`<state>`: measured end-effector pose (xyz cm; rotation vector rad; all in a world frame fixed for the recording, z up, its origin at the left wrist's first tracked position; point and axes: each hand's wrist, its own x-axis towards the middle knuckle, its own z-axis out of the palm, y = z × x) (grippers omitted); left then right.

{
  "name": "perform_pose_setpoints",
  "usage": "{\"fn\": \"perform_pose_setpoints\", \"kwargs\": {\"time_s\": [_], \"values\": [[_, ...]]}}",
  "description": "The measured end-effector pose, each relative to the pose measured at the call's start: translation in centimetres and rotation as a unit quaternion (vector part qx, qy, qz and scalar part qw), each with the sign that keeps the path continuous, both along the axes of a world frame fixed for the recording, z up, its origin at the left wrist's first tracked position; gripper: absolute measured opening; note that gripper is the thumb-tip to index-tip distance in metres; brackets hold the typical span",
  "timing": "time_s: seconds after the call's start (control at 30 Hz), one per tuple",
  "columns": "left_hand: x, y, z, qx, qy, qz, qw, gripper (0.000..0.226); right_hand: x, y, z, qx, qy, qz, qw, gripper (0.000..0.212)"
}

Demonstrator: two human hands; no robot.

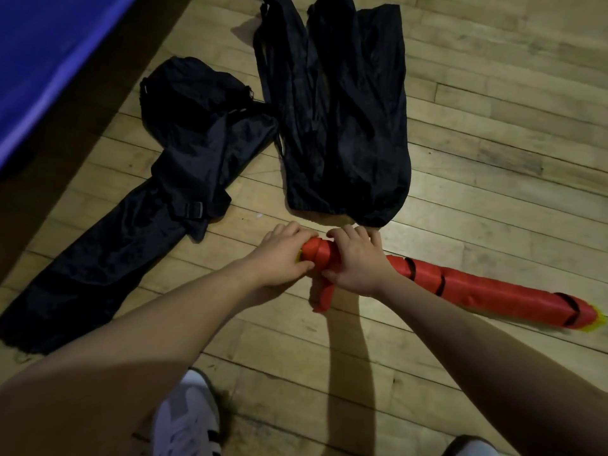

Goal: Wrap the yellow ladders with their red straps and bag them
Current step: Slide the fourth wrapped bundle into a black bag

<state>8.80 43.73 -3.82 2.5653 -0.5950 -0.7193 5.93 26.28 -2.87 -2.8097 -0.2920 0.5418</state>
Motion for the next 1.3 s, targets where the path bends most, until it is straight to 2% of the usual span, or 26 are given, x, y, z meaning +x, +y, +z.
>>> {"fn": "perform_pose_setpoints", "kwargs": {"time_s": [0.1,0.23,0.3,0.53,0.67,0.83,0.93,1.13,1.23,1.3], "values": [[0.5,0.7,0.4,0.006,0.021,0.005,1.0,0.079,0.4,0.3,0.6,0.064,-0.024,-0.013,0.998,0.07],[-0.4,2.9,1.1,-0.026,0.004,0.088,0.996,0.059,0.8,2.2,1.4,0.043,-0.056,-0.012,0.997,0.039],[-1.0,4.1,1.5,-0.029,-0.002,0.122,0.992,0.048,1.1,4.0,1.7,0.03,-0.063,0.005,0.998,0.031],[-1.4,10.3,2.5,-0.022,-0.052,0.22,0.974,0.031,3.8,11.6,3.3,0.045,-0.042,0.072,0.995,0.031],[-0.6,13.6,2.2,0.005,-0.057,0.256,0.965,0.029,6.1,15.5,2.2,0.027,-0.026,0.104,0.994,0.04],[1.3,16.5,1.1,0.136,-0.08,0.267,0.951,0.048,8.4,18.6,-0.2,-0.008,-0.007,0.179,0.984,0.061],[1.7,17.2,0.2,0.16,-0.043,0.244,0.956,0.054,8.8,19.3,-2.0,-0.057,-0.02,0.195,0.979,0.058],[1.5,17.1,-0.5,0.156,-0.027,0.27,0.95,0.032,9.0,19.8,-2.7,-0.053,-0.107,0.178,0.977,0.03],[1.6,17.2,-0.6,0.166,-0.033,0.26,0.951,0.024,8.9,19.7,-2.3,-0.043,-0.101,0.17,0.979,0.027],[1.6,16.9,-0.5,0.17,-0.052,0.242,0.954,0.022,8.6,18.9,-1.8,0.012,-0.091,0.153,0.984,0.028]]}}
